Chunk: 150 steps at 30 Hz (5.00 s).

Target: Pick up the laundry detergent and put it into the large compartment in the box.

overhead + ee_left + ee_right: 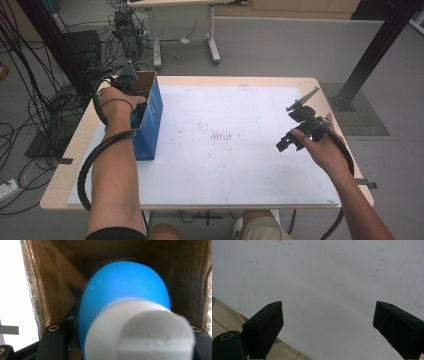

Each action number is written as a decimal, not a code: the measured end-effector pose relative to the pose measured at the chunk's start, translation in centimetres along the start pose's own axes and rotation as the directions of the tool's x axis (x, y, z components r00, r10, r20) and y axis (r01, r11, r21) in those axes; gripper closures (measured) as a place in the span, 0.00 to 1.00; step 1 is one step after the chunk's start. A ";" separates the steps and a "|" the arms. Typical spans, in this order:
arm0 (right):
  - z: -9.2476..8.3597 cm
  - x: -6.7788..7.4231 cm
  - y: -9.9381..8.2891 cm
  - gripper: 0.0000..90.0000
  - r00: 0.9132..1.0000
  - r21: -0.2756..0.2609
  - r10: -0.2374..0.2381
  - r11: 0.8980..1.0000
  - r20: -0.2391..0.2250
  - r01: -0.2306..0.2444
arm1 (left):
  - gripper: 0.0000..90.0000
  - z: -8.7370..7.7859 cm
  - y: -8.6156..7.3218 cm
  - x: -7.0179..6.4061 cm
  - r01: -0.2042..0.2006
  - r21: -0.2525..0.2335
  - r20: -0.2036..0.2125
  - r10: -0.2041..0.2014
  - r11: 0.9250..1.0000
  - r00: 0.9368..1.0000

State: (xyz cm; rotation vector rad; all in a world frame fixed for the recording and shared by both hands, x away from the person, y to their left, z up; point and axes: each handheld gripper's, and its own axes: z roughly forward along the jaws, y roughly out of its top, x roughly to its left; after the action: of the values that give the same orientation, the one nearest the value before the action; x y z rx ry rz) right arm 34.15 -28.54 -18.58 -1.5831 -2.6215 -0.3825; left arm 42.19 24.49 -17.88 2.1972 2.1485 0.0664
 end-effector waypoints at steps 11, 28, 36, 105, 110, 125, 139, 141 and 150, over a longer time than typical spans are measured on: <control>-0.1 0.0 0.0 0.11 1.000 -0.001 0.000 1.000 0.001 0.000 | 0.41 0.0 0.0 -0.1 0.000 0.000 -0.003 0.000 1.000 1.000; -0.3 0.2 0.1 0.11 1.000 -0.004 -0.007 1.000 0.006 0.007 | 0.41 0.0 0.0 -0.1 -0.001 0.000 -0.002 0.001 1.000 1.000; -0.4 0.2 0.2 0.11 1.000 -0.001 -0.004 1.000 0.006 0.004 | 0.41 0.0 -0.1 0.0 0.001 -0.003 0.000 -0.001 1.000 1.000; 0.1 0.5 0.2 0.11 1.000 -0.001 -0.018 1.000 0.002 0.018 | 0.41 0.0 0.0 -0.2 0.002 -0.004 0.001 -0.002 1.000 1.000; 0.1 0.6 0.3 0.10 1.000 -0.001 -0.025 1.000 0.003 0.025 | 0.41 0.0 0.0 -0.2 0.000 -0.003 0.000 0.000 1.000 1.000; -0.1 0.8 0.3 0.11 1.000 -0.008 -0.031 0.999 0.004 0.031 | 0.38 -0.7 0.0 -0.4 -0.011 -0.015 -0.003 0.011 1.000 1.000; -0.5 1.3 0.3 0.11 0.999 -0.018 -0.043 0.999 0.004 0.043 | 0.35 -3.3 -0.6 -0.8 -0.027 -0.052 -0.016 0.026 0.998 1.000; -0.5 1.5 0.3 0.11 0.999 -0.021 -0.047 0.999 0.003 0.047 | 0.34 -3.8 -0.8 -0.9 -0.033 -0.056 -0.020 0.032 0.998 0.999; -0.8 1.3 0.5 0.10 0.999 -0.023 -0.033 0.999 0.003 0.033 | 0.26 -6.6 -1.5 -0.7 -0.070 -0.079 -0.008 0.070 0.994 0.998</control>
State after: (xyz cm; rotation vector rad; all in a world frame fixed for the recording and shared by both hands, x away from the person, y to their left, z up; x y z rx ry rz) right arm 33.89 -27.37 -17.51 -1.5497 -2.6584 -0.4146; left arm 40.11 23.92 -11.41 2.2302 2.0340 0.1587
